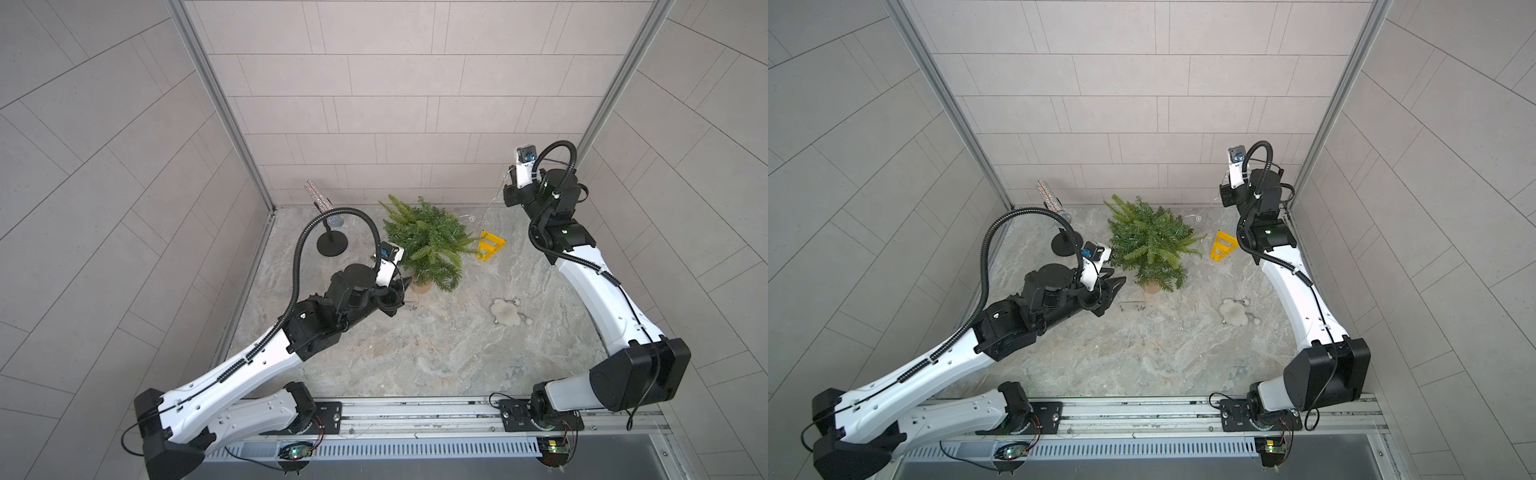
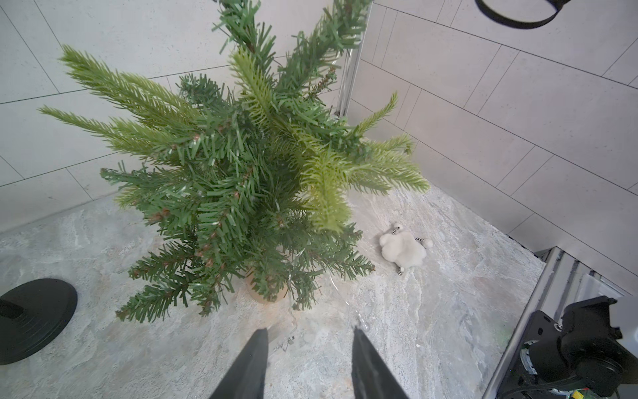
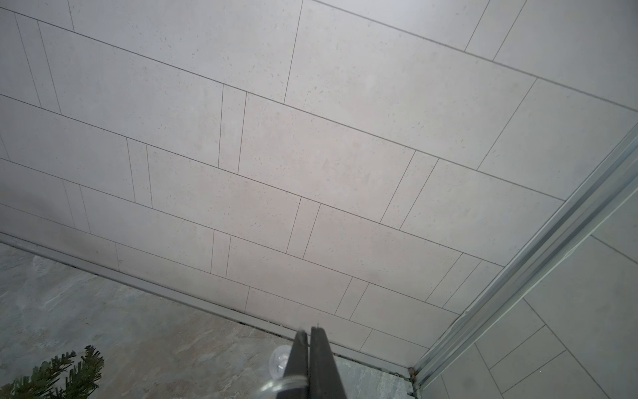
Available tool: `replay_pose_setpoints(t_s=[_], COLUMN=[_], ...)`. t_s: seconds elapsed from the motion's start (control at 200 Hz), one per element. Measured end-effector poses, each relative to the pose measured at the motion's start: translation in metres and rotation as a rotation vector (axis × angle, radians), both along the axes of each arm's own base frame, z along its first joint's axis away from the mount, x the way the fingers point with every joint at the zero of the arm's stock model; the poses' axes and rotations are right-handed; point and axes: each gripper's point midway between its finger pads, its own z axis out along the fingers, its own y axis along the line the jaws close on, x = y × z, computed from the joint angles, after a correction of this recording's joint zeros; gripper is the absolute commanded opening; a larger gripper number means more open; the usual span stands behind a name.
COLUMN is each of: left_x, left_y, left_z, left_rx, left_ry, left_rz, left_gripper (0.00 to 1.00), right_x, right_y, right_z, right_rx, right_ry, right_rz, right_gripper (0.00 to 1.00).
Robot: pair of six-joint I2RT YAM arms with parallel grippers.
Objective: Remove string lights from the small christmas tree
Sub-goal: Remove the light string from the Christmas tree.
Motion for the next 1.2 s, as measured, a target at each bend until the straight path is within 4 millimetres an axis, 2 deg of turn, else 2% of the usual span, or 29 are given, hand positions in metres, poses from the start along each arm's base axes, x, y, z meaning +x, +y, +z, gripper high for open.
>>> replay_pose_setpoints(t_s=[0.12, 0.22, 0.34, 0.505, 0.58, 0.861, 0.981, 1.106, 1.201], left_x=[0.001, 0.001, 0.001, 0.0, 0.0, -0.001, -0.001, -0.001, 0.0], left_y=[0.001, 0.001, 0.002, 0.001, 0.001, 0.0, 0.0, 0.001, 0.002], left_z=[0.0, 0.0, 0.001, 0.001, 0.001, 0.0, 0.0, 0.0, 0.002], left_rx=[-0.002, -0.004, -0.007, -0.01, -0.011, -0.012, -0.01, -0.006, -0.006], left_ry=[0.002, 0.002, 0.002, 0.007, 0.009, 0.011, 0.012, 0.014, 0.012], left_rz=[-0.001, 0.0, 0.001, -0.011, -0.015, -0.02, -0.019, -0.015, -0.012], left_gripper=[0.43, 0.43, 0.44, 0.43, 0.44, 0.44, 0.44, 0.44, 0.44], right_x=[-0.002, -0.002, 0.0, -0.004, -0.008, -0.006, 0.005, 0.02, 0.033], right_y=[-0.005, -0.013, -0.034, -0.071, -0.078, -0.053, -0.038, -0.011, 0.005], right_z=[0.016, 0.015, -0.003, -0.04, -0.05, -0.079, -0.095, -0.114, -0.121], right_rx=[-0.032, -0.06, -0.082, -0.094, -0.086, 0.022, 0.054, 0.052, 0.047], right_ry=[-0.034, -0.031, 0.008, 0.1, 0.124, 0.149, 0.172, 0.21, 0.225], right_rz=[-0.026, -0.062, -0.129, -0.236, -0.254, -0.137, -0.091, -0.035, -0.006], right_gripper=[0.0, 0.0, 0.0, 0.0, 0.0, 0.0, 0.0, 0.0, 0.0])
